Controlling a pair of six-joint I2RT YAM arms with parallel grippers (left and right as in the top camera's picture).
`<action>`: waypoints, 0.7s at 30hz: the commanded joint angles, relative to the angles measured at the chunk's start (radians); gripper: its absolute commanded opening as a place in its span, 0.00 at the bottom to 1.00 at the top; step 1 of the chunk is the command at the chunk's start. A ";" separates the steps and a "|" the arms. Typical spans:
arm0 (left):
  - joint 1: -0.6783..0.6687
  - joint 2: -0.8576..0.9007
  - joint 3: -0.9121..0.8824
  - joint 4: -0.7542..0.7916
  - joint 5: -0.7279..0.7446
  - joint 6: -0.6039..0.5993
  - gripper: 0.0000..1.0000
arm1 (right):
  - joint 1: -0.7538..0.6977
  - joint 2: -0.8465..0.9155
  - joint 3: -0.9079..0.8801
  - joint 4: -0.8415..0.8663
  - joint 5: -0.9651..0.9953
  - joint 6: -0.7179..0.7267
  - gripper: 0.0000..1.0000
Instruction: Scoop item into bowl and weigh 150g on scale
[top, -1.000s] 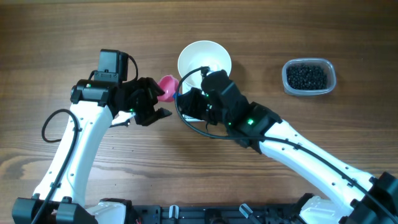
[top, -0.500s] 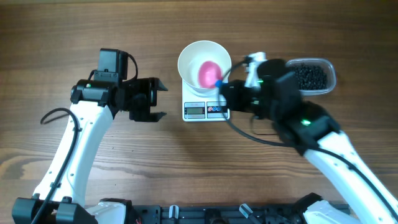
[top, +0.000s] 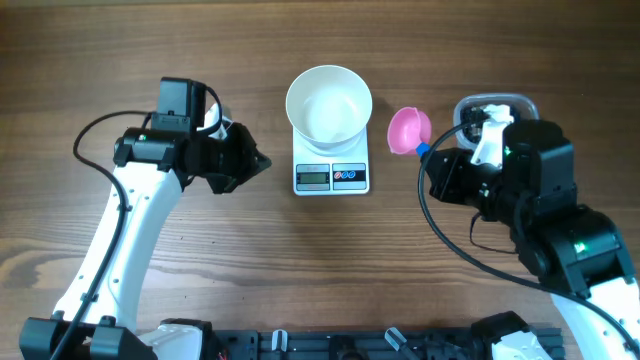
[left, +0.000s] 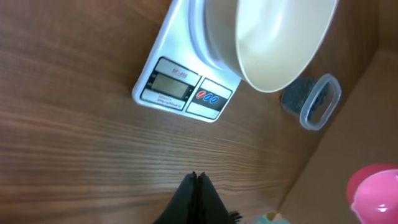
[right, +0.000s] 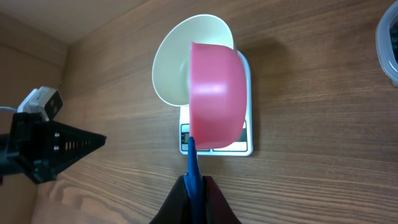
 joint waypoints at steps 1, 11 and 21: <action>-0.045 0.003 0.003 0.009 0.000 0.072 0.04 | -0.003 -0.011 0.016 -0.001 0.017 0.006 0.04; -0.416 0.037 -0.009 0.114 -0.369 0.074 0.04 | -0.003 -0.022 0.016 0.007 0.078 0.029 0.04; -0.553 0.239 -0.033 0.328 -0.553 0.075 0.04 | -0.003 -0.046 0.016 0.002 0.137 0.051 0.04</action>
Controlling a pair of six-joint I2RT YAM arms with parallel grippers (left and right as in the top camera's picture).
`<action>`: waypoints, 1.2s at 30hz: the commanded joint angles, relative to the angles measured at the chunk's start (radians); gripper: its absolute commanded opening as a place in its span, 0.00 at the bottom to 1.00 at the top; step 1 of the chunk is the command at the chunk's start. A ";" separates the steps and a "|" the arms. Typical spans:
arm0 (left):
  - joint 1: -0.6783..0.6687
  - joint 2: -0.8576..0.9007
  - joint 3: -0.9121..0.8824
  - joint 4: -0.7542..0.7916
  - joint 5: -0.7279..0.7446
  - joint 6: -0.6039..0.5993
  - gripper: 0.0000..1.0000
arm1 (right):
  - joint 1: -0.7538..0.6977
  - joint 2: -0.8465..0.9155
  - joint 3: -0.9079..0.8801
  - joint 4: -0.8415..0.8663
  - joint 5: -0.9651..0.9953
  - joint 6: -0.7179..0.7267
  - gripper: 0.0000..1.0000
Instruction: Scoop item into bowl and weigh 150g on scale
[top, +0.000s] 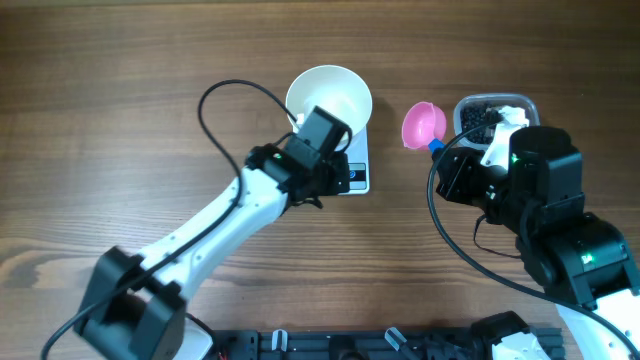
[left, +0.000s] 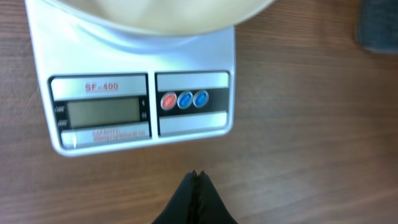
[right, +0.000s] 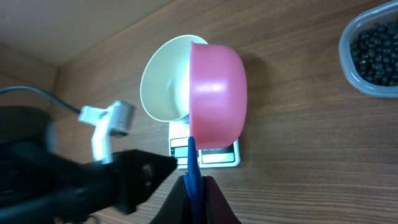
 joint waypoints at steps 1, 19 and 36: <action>-0.022 0.084 -0.012 0.056 -0.088 0.019 0.04 | -0.003 -0.019 0.016 -0.001 0.067 0.016 0.04; -0.096 0.200 -0.012 0.153 -0.300 0.019 0.04 | -0.005 -0.032 0.016 -0.025 0.126 -0.008 0.04; -0.095 0.246 -0.013 0.204 -0.308 0.019 0.04 | -0.005 -0.032 0.016 -0.040 0.126 -0.008 0.04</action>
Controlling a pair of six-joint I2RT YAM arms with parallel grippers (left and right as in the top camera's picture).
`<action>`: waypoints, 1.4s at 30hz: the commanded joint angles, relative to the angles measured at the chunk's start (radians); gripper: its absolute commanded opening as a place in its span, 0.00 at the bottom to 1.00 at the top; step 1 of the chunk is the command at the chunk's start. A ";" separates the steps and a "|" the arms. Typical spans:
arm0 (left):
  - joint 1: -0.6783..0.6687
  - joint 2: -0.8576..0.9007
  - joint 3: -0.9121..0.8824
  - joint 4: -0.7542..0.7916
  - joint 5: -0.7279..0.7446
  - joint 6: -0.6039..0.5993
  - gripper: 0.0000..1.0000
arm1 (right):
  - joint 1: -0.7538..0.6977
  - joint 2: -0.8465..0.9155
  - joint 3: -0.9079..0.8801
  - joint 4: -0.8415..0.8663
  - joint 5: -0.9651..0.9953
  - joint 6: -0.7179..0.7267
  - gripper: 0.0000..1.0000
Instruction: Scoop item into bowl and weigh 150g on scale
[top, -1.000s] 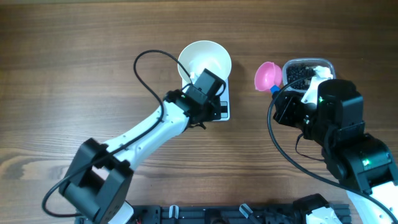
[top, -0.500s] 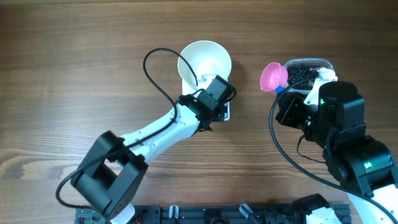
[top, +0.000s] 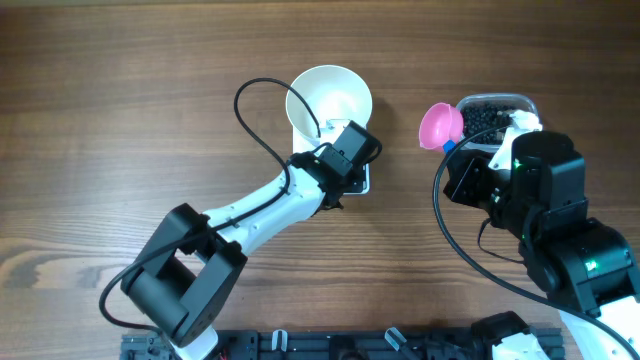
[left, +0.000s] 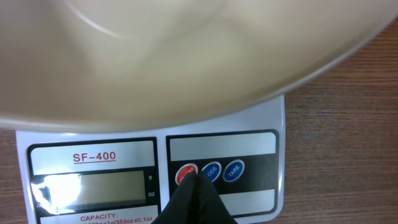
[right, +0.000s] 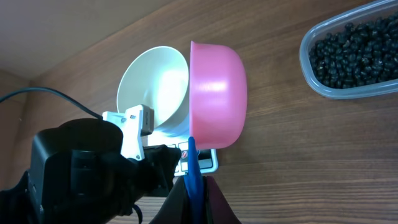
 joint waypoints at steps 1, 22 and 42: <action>-0.003 0.041 -0.009 0.012 -0.032 0.019 0.04 | -0.005 -0.012 0.016 -0.008 0.022 -0.011 0.04; -0.002 0.087 -0.009 0.019 -0.031 0.018 0.04 | -0.005 -0.012 0.016 -0.009 0.022 -0.012 0.04; -0.002 -0.129 0.001 -0.008 0.118 0.050 0.04 | -0.005 -0.012 0.016 -0.010 0.022 -0.013 0.04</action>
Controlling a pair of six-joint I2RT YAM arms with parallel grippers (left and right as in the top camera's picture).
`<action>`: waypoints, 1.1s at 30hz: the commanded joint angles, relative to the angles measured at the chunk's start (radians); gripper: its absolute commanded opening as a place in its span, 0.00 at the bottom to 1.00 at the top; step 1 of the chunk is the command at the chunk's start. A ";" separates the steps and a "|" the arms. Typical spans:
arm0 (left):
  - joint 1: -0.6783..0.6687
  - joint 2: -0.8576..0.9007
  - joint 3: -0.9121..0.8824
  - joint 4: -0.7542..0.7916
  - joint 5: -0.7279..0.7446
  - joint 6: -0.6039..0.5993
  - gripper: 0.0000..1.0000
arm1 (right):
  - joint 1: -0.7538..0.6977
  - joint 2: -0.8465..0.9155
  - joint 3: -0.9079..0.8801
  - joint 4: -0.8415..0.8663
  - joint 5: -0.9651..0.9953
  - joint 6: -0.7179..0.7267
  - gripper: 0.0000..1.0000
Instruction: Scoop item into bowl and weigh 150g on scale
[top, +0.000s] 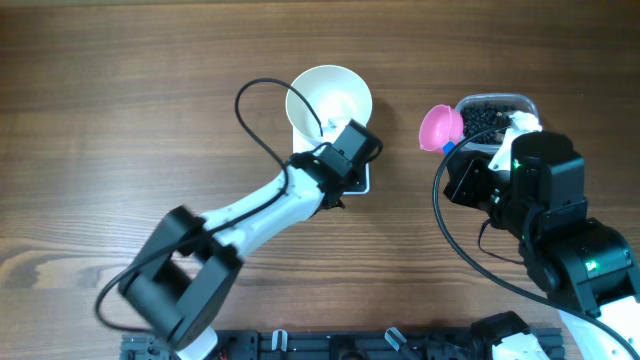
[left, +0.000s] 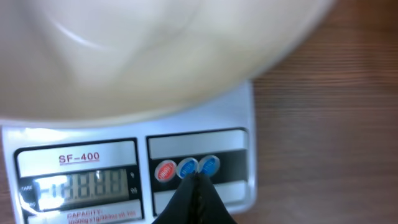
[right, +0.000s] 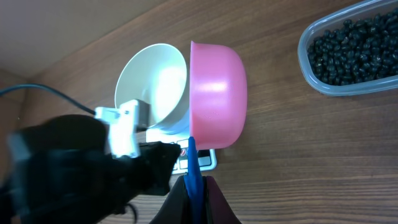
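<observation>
An empty cream bowl (top: 329, 101) stands on the white scale (left: 193, 149). My left gripper (left: 196, 176) is shut, its tips at the scale's two blue buttons (left: 198, 167), right of the red button (left: 165, 170). The display (left: 84, 184) shows all digit segments lit. My right gripper (right: 194, 180) is shut on the blue handle of a pink scoop (right: 214, 94), held in the air right of the bowl. The scoop (top: 440, 127) hangs just left of a clear tub of black beans (top: 492, 114).
The bean tub (right: 350, 51) lies open at the table's right, behind my right arm (top: 540, 215). A black cable (top: 262, 110) loops from my left arm past the bowl's left side. Wooden table (top: 130, 80) all round.
The left gripper's tips were at the red button and are now a little to the right, at the blue buttons. The blank display now shows lit digits. The right arm has not moved.
The left gripper was shut, well left of the scale, then just before its front, then at the red button; now the display is lit. The right gripper carried the pink scoop from beside the bowl to the bean tub's left edge.
</observation>
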 joint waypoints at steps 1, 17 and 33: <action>-0.003 -0.106 0.001 -0.032 0.075 0.039 0.04 | -0.005 -0.012 0.016 0.001 0.021 -0.012 0.04; 0.081 -0.330 0.001 -0.172 0.182 0.616 0.04 | -0.005 0.017 0.016 0.016 0.062 -0.069 0.04; 0.204 -0.330 0.000 -0.411 0.211 0.616 0.13 | -0.004 0.067 0.016 0.005 0.020 -0.032 0.05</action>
